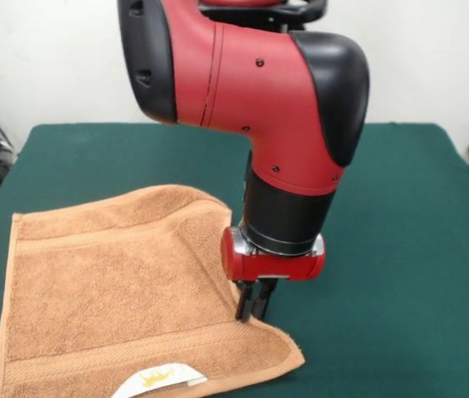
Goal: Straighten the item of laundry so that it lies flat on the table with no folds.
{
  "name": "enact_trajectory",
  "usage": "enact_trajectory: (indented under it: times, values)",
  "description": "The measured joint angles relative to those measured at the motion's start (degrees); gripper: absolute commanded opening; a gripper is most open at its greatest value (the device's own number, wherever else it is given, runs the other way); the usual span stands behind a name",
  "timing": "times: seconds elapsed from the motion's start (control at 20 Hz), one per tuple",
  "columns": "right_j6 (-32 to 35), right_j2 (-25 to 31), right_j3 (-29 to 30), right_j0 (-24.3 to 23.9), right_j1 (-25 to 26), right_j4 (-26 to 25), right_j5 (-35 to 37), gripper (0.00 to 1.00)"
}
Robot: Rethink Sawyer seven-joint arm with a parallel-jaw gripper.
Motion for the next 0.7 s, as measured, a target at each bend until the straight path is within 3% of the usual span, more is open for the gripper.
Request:
enact_trajectory:
  times: [0.7]
  values:
    - [3.32, -3.29, 4.12, 1.45, -0.30, 3.69, -7.65, 0.00]
